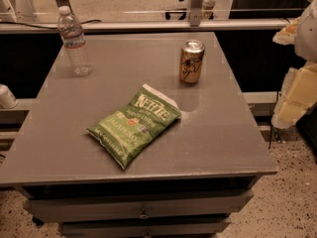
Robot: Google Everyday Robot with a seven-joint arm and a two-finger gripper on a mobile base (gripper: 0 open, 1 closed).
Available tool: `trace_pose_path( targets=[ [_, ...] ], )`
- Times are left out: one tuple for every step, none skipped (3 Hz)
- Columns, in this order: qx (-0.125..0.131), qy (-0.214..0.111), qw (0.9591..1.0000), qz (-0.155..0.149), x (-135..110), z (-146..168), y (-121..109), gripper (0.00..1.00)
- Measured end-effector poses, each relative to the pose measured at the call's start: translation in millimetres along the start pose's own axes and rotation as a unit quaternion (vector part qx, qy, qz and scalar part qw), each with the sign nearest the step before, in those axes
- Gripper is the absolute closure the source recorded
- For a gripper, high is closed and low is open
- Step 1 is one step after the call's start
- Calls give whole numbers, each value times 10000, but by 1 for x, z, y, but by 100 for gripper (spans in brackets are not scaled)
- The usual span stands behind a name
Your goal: Move green jalapeno chip bag near water bottle
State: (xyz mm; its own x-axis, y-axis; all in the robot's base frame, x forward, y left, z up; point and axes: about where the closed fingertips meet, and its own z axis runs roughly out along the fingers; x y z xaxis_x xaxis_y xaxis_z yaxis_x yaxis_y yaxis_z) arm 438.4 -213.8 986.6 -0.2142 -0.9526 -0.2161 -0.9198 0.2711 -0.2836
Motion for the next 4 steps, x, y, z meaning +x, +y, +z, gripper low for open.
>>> trace_pose_path(
  targets=[
    [12,-10,10000,1,-1,0,0,0],
    [-33,-369,9993,61,-17,13,-4,0],
    [-162,-881,9960,71,-50,41,-6,0],
    [-304,-1391,9897,119,-85,71,-8,0]
  ],
)
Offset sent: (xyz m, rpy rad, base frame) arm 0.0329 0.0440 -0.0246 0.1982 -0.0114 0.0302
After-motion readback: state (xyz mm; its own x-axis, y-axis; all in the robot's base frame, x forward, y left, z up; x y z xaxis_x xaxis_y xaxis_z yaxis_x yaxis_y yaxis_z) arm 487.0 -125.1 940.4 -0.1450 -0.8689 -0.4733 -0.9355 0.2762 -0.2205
